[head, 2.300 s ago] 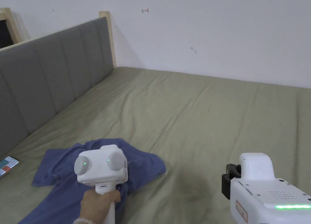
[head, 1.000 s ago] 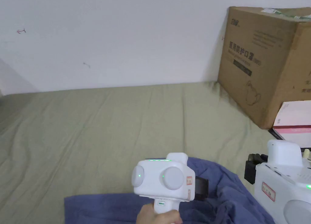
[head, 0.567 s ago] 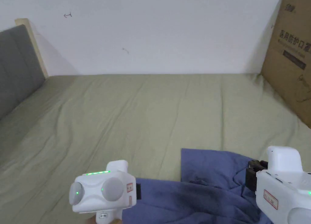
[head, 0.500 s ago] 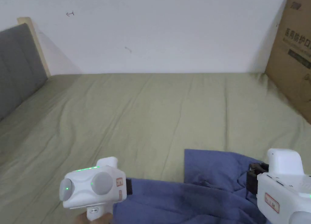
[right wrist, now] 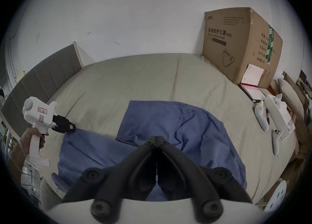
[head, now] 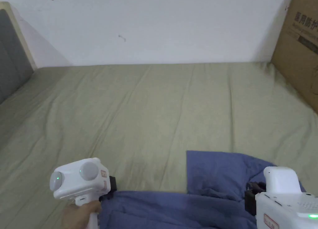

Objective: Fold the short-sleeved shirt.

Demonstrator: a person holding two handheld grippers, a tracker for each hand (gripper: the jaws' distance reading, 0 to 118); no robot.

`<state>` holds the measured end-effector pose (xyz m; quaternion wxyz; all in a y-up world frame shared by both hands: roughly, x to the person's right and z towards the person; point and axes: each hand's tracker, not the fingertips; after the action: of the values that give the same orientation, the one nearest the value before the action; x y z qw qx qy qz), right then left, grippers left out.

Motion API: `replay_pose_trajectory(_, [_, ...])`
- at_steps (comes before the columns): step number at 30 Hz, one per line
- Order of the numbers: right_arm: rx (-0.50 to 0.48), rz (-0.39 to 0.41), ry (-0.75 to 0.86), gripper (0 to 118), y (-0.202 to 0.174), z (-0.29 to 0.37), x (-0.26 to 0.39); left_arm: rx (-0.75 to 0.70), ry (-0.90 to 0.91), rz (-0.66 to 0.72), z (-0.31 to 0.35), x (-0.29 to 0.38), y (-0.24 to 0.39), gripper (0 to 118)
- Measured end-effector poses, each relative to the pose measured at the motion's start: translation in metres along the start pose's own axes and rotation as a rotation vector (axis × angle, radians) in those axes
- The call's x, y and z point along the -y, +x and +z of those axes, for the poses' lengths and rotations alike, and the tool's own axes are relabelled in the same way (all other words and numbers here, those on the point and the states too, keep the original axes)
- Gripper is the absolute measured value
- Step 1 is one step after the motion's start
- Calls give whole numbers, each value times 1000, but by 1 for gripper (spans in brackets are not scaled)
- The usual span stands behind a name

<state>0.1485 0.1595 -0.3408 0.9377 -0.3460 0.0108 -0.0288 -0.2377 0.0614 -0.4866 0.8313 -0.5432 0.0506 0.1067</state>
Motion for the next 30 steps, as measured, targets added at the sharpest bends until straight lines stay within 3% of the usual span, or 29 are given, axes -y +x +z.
replay_pose_trajectory(1, [-4,4,-3,0,0,0,1,59,18,15,4,2,-1,3])
replay_pose_trajectory(6, [-15,23,-15,0,6,-3,-4,50,15,-21,18,1,5,3])
replay_pose_trajectory(10, [-76,-19,-4,1,34,-13,-39,53,61,-77,37,3,11,3])
replay_pose_trajectory(11, [-100,-33,-5,16,41,-20,-50,56,65,-85,41,3,12,3])
replay_pose_trajectory(13, [-109,-51,-3,80,59,-43,-78,62,79,-101,49,2,14,3])
replay_pose_trajectory(14, [-78,-36,-42,80,65,-57,-90,65,86,-109,53,2,14,3])
replay_pose_trajectory(16, [-29,27,-102,97,80,-98,-110,65,98,-121,60,0,12,3])
replay_pose_trajectory(17, [-29,25,-94,97,87,-116,-120,63,101,-125,61,0,12,3])
replay_pose_trajectory(19, [32,75,-249,97,98,-159,-127,59,100,-132,63,-1,10,3])
replay_pose_trajectory(22, [47,99,-399,96,109,-208,-122,63,93,-135,62,-1,9,3])
replay_pose_trajectory(25, [55,123,-448,92,102,-222,-105,69,89,-132,59,-2,8,3])
replay_pose_trajectory(27, [80,142,-465,72,100,-233,-98,67,81,-136,55,-5,7,3])
replay_pose_trajectory(29, [11,81,-490,54,106,-244,-95,64,78,-136,53,-5,8,3])
replay_pose_trajectory(30, [48,70,-471,41,105,-242,-97,66,73,-133,53,-5,8,3])
